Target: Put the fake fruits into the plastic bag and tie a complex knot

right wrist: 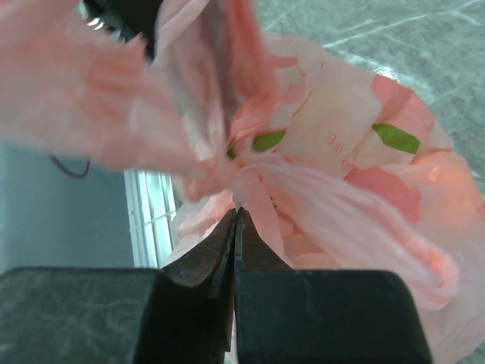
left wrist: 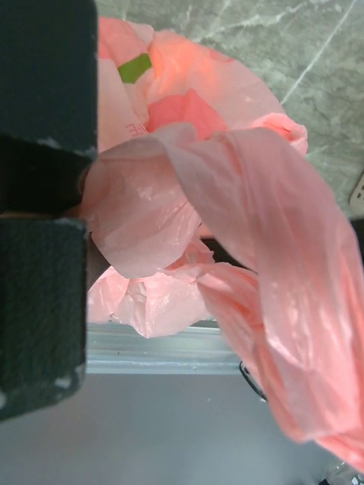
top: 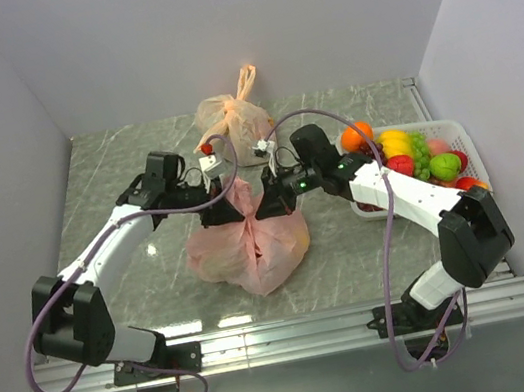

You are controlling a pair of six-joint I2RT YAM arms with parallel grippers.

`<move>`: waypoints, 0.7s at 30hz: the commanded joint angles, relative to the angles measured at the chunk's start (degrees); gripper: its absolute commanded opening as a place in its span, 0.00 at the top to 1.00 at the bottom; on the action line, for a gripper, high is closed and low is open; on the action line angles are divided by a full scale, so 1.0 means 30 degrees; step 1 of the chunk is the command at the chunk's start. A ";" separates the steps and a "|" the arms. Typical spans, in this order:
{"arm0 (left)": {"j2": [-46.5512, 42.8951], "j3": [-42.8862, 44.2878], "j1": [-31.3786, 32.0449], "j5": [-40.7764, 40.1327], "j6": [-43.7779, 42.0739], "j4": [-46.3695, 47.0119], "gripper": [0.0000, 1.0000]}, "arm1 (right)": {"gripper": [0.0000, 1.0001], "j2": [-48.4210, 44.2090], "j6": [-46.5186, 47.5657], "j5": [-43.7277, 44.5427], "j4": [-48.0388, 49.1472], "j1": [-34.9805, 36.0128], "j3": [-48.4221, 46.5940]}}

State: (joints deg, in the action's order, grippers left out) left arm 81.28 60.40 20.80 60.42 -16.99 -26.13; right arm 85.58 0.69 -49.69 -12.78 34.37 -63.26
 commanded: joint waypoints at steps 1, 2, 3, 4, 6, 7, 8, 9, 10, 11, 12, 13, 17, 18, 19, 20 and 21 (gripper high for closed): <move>-0.0459 -0.0008 0.0275 0.1158 0.0249 0.0657 0.99 | 1.00 -0.0168 -0.0992 0.0916 0.1623 0.0115 -0.0034; -0.0548 0.0051 0.0275 0.1129 -0.0277 0.0160 1.00 | 1.00 -0.0139 -0.0846 0.1354 0.1506 0.0029 -0.0035; -0.0810 0.0052 0.0275 0.0925 -0.1211 -0.0889 1.00 | 1.00 -0.0080 -0.0584 0.1591 0.1331 -0.0001 -0.0064; -0.0957 0.0023 0.0275 0.0720 -0.1597 -0.1276 0.99 | 1.00 -0.0080 -0.0552 0.1738 0.1213 -0.0060 -0.0035; -0.1454 -0.0065 0.0275 0.0368 -0.2300 -0.2154 1.00 | 1.00 -0.0080 -0.0406 0.1856 0.1036 -0.0177 -0.0064; -0.1602 -0.0095 0.0275 0.0222 -0.2565 -0.2449 0.99 | 1.00 -0.0196 -0.0405 0.1886 0.0978 -0.0206 -0.0035; -0.1748 -0.0095 0.0246 0.0220 -0.2742 -0.2568 1.00 | 1.00 -0.0226 -0.0405 0.1828 0.0977 -0.0207 -0.0006; -0.1837 -0.0153 0.0245 0.0249 -0.2483 -0.2511 1.00 | 1.00 -0.0313 -0.0405 0.1509 0.0948 -0.0207 -0.0063; -0.1925 -0.0211 0.0245 0.0423 -0.2277 -0.2105 0.99 | 1.00 -0.0401 -0.0405 0.1331 0.1064 -0.0149 -0.0006; -0.1897 -0.0154 0.0274 0.0541 -0.2043 -0.1898 0.99 | 1.00 -0.0431 -0.0405 0.1069 0.1152 -0.0177 -0.0005; -0.1664 -0.0095 0.0275 0.0629 -0.1489 -0.1605 0.99 | 1.00 -0.0402 -0.0405 0.0863 0.1124 -0.0119 -0.0121; -0.1488 -0.0008 0.0391 0.0630 -0.1078 -0.0906 0.99 | 1.00 -0.0373 -0.0405 0.0223 0.1240 -0.0119 -0.0123; -0.0609 0.0374 0.0714 0.0456 -0.0635 -0.0402 0.97 | 0.87 -0.0343 -0.0405 -0.0982 0.1300 -0.0119 -0.0240; -0.0404 0.0403 0.0714 0.0397 -0.0489 -0.0314 0.97 | 0.82 -0.0430 -0.0405 -0.1275 0.1299 -0.0119 -0.0182; -0.0286 0.0403 0.0714 0.0396 -0.0343 -0.0197 0.97 | 0.78 -0.0518 0.0146 -0.1481 0.1415 -0.0119 -0.0065; -0.0227 0.0403 0.0714 0.0338 -0.0254 0.0007 0.97 | 0.70 -0.0635 0.0412 -0.1889 0.1417 -0.0090 0.0139; -0.0168 0.0403 0.0685 0.0366 -0.0137 0.0096 0.96 | 0.65 -0.0665 0.0589 -0.2067 0.1417 -0.0089 0.0170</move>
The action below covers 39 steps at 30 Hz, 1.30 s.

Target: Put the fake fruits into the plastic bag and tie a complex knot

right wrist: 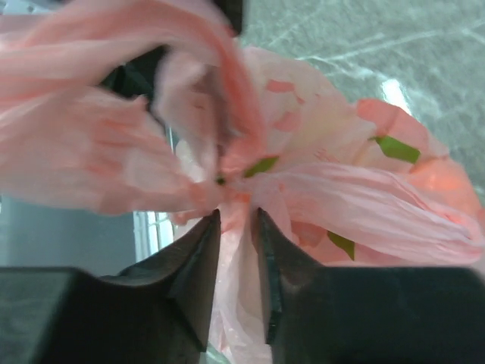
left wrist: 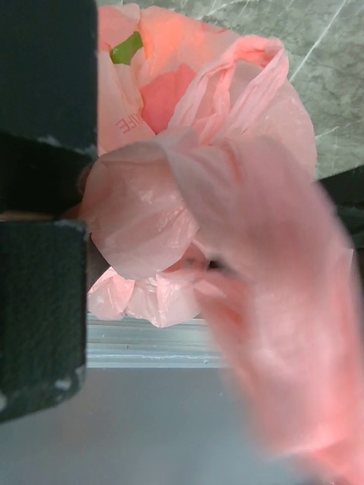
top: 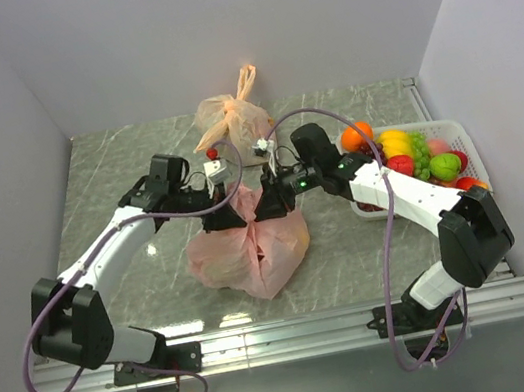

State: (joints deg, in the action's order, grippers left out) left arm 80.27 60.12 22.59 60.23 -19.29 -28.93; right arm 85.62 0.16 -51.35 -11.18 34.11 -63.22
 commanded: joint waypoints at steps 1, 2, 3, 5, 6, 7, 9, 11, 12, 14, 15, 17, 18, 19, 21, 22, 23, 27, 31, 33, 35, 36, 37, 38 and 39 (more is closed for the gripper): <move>0.0138 0.0411 0.0116 0.0403 0.0716 0.1145 0.96 | 0.62 -0.0651 0.0911 -0.1631 0.0682 -0.0031 0.0156; 0.0167 0.0381 0.0117 0.0403 0.0862 0.1436 0.96 | 0.57 -0.0564 0.1115 -0.1545 0.0622 -0.0002 0.0098; 0.0167 0.0352 0.0146 0.0345 0.1008 0.1526 0.96 | 0.54 -0.0505 0.1204 -0.1486 0.0650 0.0056 0.0097; 0.0196 0.0410 0.0234 0.0257 0.1185 0.1586 0.96 | 0.51 -0.0388 0.1467 -0.1427 0.0563 0.0173 -0.0106; 0.0284 0.0410 0.0234 0.0285 0.1243 0.1644 0.96 | 0.50 -0.0242 0.1527 -0.1398 0.0534 0.0261 -0.0195; 0.0284 0.0410 0.0292 0.0170 0.1302 0.1645 0.96 | 0.49 -0.0212 0.1556 -0.1369 0.0504 0.0407 -0.0283; 0.0284 0.0410 0.0351 0.0139 0.1536 0.1790 0.95 | 0.46 -0.0037 0.1615 -0.1166 0.0591 0.0670 -0.0488; 0.0372 0.0526 0.0467 0.0198 0.1159 0.1529 0.94 | 0.47 0.0110 0.1470 -0.0814 0.0796 0.0759 -0.0721; 0.0372 0.0585 0.0555 0.0082 0.1040 0.1382 0.94 | 0.49 0.0343 0.1324 -0.0493 0.0884 0.0760 -0.0781; 0.0285 0.0644 0.0790 -0.0124 0.0893 0.1059 0.93 | 0.62 0.0608 0.1147 -0.0373 0.1002 0.0789 -0.1161; 0.0226 0.0644 0.0762 -0.0153 0.0631 0.0885 0.92 | 0.71 0.0812 0.1089 -0.0344 0.1002 0.0760 -0.1279; 0.0080 0.0703 0.0791 -0.0328 0.0046 -0.0168 0.89 | 0.88 0.0785 0.1204 -0.0402 0.0943 0.0731 -0.1280; -0.0153 0.0732 0.0762 -0.0358 -0.0653 -0.0578 0.87 | 0.92 0.0611 0.1292 -0.0402 0.0885 0.0730 -0.1222; -0.0329 0.0645 0.0761 -0.0446 -0.0892 -0.0930 0.84 | 0.96 0.0493 0.1380 -0.0402 0.0827 0.0759 -0.1105; -0.0913 0.0528 0.0645 -0.0564 -0.1506 -0.1809 0.71 | 1.00 0.0317 0.1819 -0.0431 0.0564 0.0643 -0.0987; -0.1120 0.0440 0.0586 -0.0651 -0.1597 -0.1958 0.62 | 1.00 0.0258 0.1907 -0.0460 0.0360 0.0642 -0.0958; -0.1354 0.0352 0.0528 -0.0797 -0.1540 -0.1988 0.57 | 1.00 0.0257 0.2140 -0.0548 0.0241 0.0555 -0.0929; -0.2699 0.0264 -0.0116 -0.1090 -0.1071 -0.2339 0.43 | 1.00 0.0111 0.2406 -0.0840 -0.0023 0.0437 -0.0957; -0.3435 0.0177 -0.0322 -0.1937 -0.0983 -0.2429 0.47 | 1.00 0.0140 0.2552 -0.1192 -0.0228 0.0438 -0.1133; -0.3350 0.0060 -0.0352 -0.2144 -0.0983 -0.2050 0.53 | 1.00 0.0169 0.2494 -0.1600 -0.0112 0.0437 -0.1192; -0.3115 -0.0029 -0.0352 -0.2117 -0.0516 -0.1435 0.69 | 1.00 0.0228 0.2552 -0.1924 -0.0169 0.0466 -0.1308; -0.2737 0.0058 -0.0323 -0.2030 -0.0340 -0.1171 0.73 | 1.00 0.0257 0.2582 -0.2157 -0.0228 0.0467 -0.1338; -0.2501 0.0116 -0.0294 -0.1855 -0.0077 -0.0501 0.78 | 1.00 0.0257 0.2727 -0.2218 -0.0286 0.0496 -0.1396; -0.2267 0.0204 -0.0264 -0.1737 0.0129 -0.0349 0.79 | 1.00 0.0257 0.2816 -0.2276 -0.0374 0.0525 -0.1455; -0.1829 0.0321 -0.0119 -0.1678 0.0102 -0.0261 0.81 | 0.96 0.0286 0.2903 -0.2306 -0.0462 0.0554 -0.1485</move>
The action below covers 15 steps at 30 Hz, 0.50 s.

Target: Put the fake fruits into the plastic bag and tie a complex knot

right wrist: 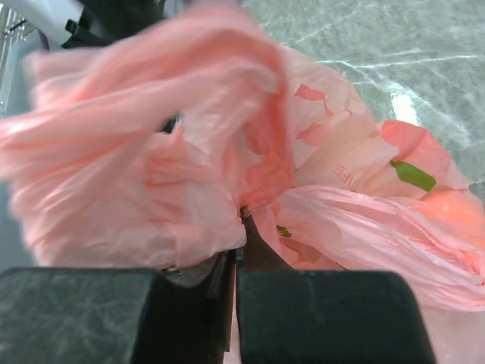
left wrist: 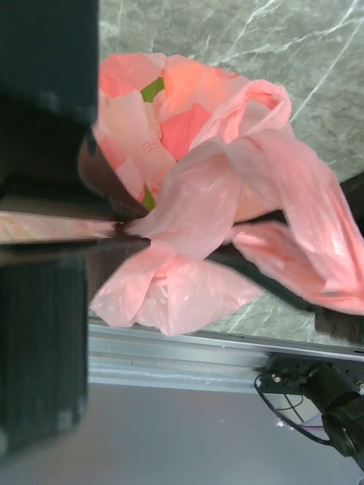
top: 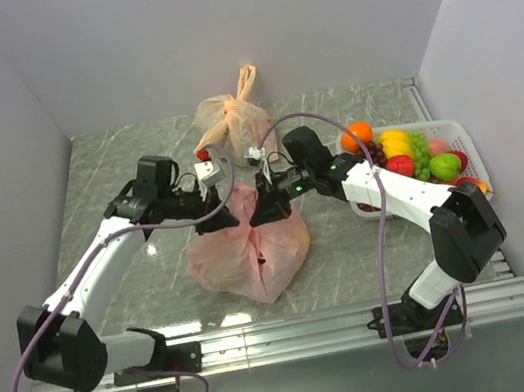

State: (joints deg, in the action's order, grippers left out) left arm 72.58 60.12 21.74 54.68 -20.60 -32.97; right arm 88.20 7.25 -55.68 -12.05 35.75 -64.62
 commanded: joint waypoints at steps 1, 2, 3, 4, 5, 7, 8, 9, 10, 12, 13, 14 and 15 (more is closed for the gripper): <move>0.0914 0.0612 0.0254 0.0260 0.0423 0.1117 0.85 | 0.89 -0.0602 0.0631 -0.0922 -0.0229 0.0037 -0.1048; 0.1089 0.0731 0.0341 0.0348 0.0392 0.1233 0.88 | 0.87 -0.0544 0.0719 -0.0980 -0.0259 0.0095 -0.1077; 0.1323 0.0877 0.0429 0.0378 0.0450 0.1380 0.90 | 0.85 -0.0457 0.0807 -0.1010 -0.0288 0.0096 -0.1077; 0.1413 0.0995 0.0459 0.0494 0.0422 0.1410 0.94 | 0.81 -0.0427 0.0720 -0.0836 -0.0173 0.0125 -0.1077; 0.1500 0.1083 0.0489 0.0728 0.0392 0.1439 0.96 | 0.80 -0.0311 0.0749 -0.0776 -0.0171 0.0154 -0.1106; 0.1560 0.1172 0.0547 0.0906 0.0392 0.1439 0.99 | 0.71 -0.0135 0.0459 -0.0688 0.0061 0.0242 -0.1136; 0.1531 0.1114 0.0547 0.0935 0.0508 0.1556 0.99 | 0.70 -0.0018 0.0311 -0.0659 0.0266 0.0243 -0.1107; 0.1415 0.0968 0.0605 0.0877 0.0596 0.1644 1.00 | 0.68 0.0042 0.0222 -0.0659 0.0500 0.0330 -0.1135; 0.1326 0.0851 0.0606 0.0761 0.0713 0.1790 1.00 | 0.66 0.0129 0.0019 -0.0572 0.0589 0.0359 -0.1194; 0.1005 0.0355 0.0606 0.0585 0.1357 0.2521 0.99 | 0.64 0.0276 -0.0187 -0.0542 0.0794 0.0447 -0.1224; 0.0887 0.0177 0.0635 0.0468 0.1562 0.2814 0.99 | 0.61 0.0306 -0.0392 -0.0454 0.0969 0.0564 -0.1282; 0.0625 0.0002 0.0635 0.0379 0.2289 0.3165 0.99 | 0.60 0.0451 -0.0481 -0.0250 0.1029 0.0681 -0.1340; 0.0535 -0.0261 0.0664 0.0291 0.2586 0.3632 1.00 | 0.60 0.0510 -0.0569 -0.0103 0.1204 0.0711 -0.1370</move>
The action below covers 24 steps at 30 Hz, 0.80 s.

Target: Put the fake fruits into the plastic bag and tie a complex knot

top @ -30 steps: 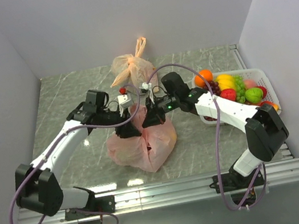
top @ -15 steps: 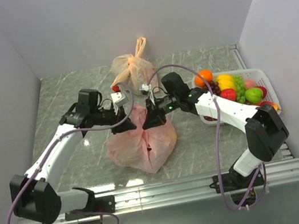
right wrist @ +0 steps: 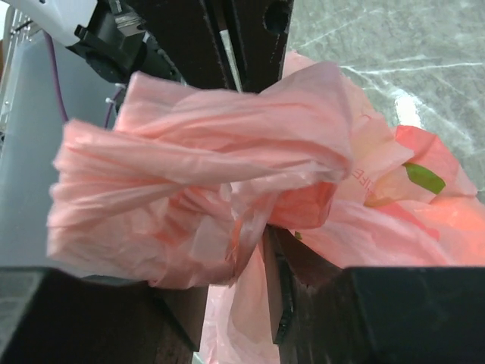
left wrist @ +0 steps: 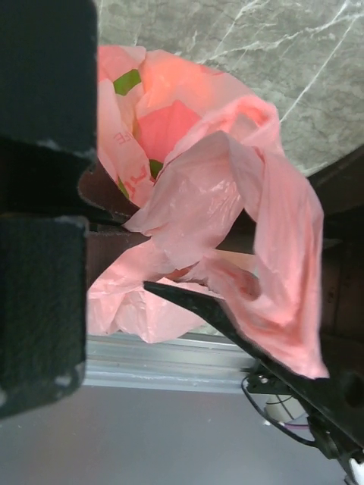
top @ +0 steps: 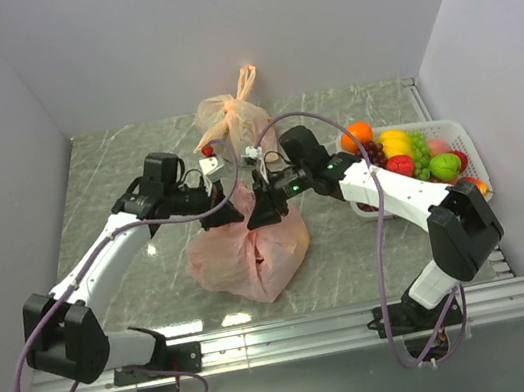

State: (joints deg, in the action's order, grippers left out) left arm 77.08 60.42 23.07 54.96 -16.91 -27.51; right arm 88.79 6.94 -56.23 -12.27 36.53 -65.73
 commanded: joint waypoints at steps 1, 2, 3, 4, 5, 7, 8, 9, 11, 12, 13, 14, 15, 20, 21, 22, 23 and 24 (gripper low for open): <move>-0.1024 -0.0453 0.0191 0.0254 0.1619 0.2018 1.00 | 0.60 0.0372 -0.0671 0.0080 0.1423 0.0536 -0.0970; -0.1170 -0.0512 0.0220 0.0341 0.2057 0.2137 1.00 | 0.61 0.0460 -0.0876 0.0167 0.1628 0.0566 -0.0940; -0.1229 -0.0628 0.0278 0.0429 0.2235 0.2283 0.99 | 0.62 0.0519 -0.1023 0.0342 0.2007 0.0595 -0.0911; -0.1317 -0.0658 0.0337 0.0488 0.2353 0.2342 0.99 | 0.66 0.0606 -0.1198 0.0460 0.2069 0.0624 -0.0998; -0.1521 -0.0717 0.0337 0.0460 0.2586 0.2401 0.99 | 0.72 0.0781 -0.1229 0.0519 0.2011 0.0625 -0.1115; -0.1727 -0.0630 0.0367 0.0343 0.2618 0.1850 0.95 | 0.94 0.0929 -0.1172 0.0317 0.1895 0.0596 -0.1320; -0.1931 -0.0484 0.0280 0.0284 0.2386 0.1468 0.90 | 0.99 0.0755 -0.0968 0.0315 0.1836 0.0595 -0.1263; -0.2049 -0.0309 -0.0243 0.0458 0.2268 0.1029 0.84 | 1.00 0.0551 -0.0647 0.0315 0.1603 0.0566 -0.1146; -0.2690 -0.0394 -0.1327 0.1448 0.2469 0.0384 0.61 | 1.00 0.0227 0.1311 0.0373 0.0320 0.0566 -0.1231; -0.2956 -0.0627 -0.2580 0.1775 0.2558 0.0264 0.55 | 1.00 0.0226 0.2190 0.0373 -0.1574 0.0566 -0.1494; -0.3219 -0.0774 -0.3201 0.1952 0.2791 0.0292 0.48 | 1.00 0.0255 0.3852 0.0315 -0.2405 0.0566 -0.1874; -0.3773 -0.0921 -0.3759 0.2360 0.3287 0.0553 0.44 | 1.00 0.0111 0.4767 0.0257 -0.3225 0.0595 -0.2080; -0.4040 -0.1212 -0.4692 0.2451 0.3640 0.0788 0.41 | 1.00 0.0051 0.5705 0.0256 -0.4741 0.0624 -0.2315; -0.4193 -0.1070 -0.5697 0.2275 0.4111 0.1755 0.30 | 1.00 -0.0738 1.0572 -0.0357 -0.6135 0.0712 -0.2904; -0.3870 -0.0779 -0.5814 0.2508 0.3909 0.1757 0.30 | 1.00 -0.0915 1.1244 -0.0359 -0.6047 0.0916 -0.2729; -0.3461 -0.0515 -0.5815 0.2626 0.3153 0.1554 0.29 | 1.00 -0.1032 1.2875 -0.0301 -0.6104 0.1179 -0.2466; -0.2557 0.0126 -0.5815 0.2773 0.2884 0.1320 0.28 | 1.00 -0.1237 1.3733 -0.0185 -0.6278 0.1326 -0.2376; -0.2055 0.0451 -0.5815 0.3151 0.2592 0.1027 0.28 | 1.00 -0.1297 1.5656 0.0165 -0.7005 0.1531 -0.2318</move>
State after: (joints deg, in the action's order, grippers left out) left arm 66.74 58.17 6.00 60.97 -6.98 -24.56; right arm 88.20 37.93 -55.22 -28.84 39.05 -72.31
